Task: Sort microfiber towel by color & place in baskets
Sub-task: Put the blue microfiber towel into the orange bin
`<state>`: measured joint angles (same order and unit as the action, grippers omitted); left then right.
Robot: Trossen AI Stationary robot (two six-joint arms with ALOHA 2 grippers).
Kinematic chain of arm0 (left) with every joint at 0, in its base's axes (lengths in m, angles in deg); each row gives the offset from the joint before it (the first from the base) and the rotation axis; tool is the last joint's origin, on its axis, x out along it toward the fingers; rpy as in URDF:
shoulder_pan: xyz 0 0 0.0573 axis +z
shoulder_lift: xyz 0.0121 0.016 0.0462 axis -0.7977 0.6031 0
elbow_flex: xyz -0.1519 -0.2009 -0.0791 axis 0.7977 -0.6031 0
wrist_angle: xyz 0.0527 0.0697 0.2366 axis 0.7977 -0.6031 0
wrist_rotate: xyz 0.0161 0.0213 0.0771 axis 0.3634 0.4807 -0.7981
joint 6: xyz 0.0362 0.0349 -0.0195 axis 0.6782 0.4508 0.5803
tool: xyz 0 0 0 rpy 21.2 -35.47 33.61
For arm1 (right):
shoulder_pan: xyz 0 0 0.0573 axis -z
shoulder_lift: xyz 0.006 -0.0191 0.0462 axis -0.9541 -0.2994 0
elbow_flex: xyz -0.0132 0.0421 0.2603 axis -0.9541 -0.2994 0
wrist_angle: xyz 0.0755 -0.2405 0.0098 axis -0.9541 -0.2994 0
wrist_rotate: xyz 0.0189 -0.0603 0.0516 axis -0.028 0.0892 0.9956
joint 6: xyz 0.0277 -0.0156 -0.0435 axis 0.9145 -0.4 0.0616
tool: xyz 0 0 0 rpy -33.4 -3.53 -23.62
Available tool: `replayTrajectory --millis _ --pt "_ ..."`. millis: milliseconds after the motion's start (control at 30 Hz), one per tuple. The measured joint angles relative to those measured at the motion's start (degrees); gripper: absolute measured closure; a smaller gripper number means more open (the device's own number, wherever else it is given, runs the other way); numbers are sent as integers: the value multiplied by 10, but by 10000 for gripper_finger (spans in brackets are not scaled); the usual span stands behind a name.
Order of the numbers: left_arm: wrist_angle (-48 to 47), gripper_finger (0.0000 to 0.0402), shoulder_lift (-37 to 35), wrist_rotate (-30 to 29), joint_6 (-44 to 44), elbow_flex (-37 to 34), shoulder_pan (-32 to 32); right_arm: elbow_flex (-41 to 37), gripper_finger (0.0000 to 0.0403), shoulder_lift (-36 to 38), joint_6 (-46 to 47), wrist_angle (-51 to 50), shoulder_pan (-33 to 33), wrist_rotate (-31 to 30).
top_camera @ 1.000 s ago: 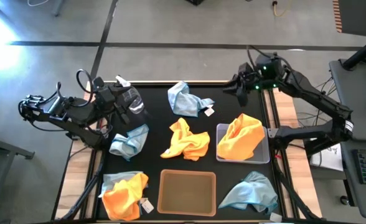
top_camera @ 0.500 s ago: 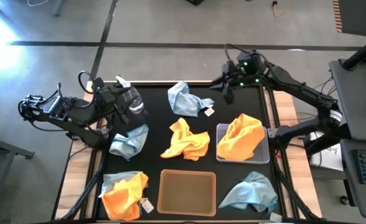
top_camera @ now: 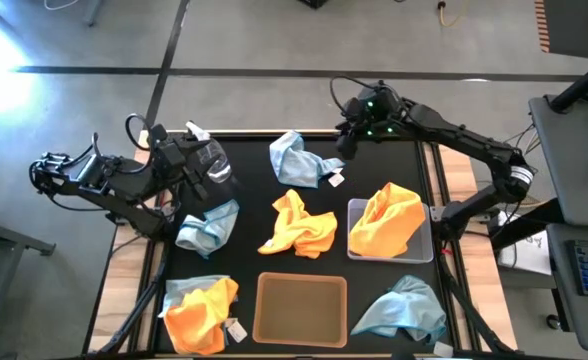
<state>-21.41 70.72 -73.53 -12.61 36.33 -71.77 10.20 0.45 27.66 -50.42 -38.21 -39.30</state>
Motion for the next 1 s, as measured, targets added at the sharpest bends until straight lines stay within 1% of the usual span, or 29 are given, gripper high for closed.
replayTrajectory --millis 100,400,467,600,733,900,1000 --pt "0 237 0 0 5 0 0 2 263 -17 3 0 0 12" --pt "-2 237 -14 0 9 0 0 3 249 -72 33 0 -2 16" --pt "-4 237 -17 0 9 0 0 3 247 -86 34 0 -3 30" --pt "-14 237 -22 0 9 0 0 3 242 -118 49 0 -9 35" --pt "-32 237 -28 0 9 0 0 3 237 -148 67 0 -15 60" --pt "-46 237 -37 0 11 0 0 3 228 -178 79 2 -27 61" --pt "-48 237 -44 0 27 0 0 3 224 -190 89 17 -33 61"
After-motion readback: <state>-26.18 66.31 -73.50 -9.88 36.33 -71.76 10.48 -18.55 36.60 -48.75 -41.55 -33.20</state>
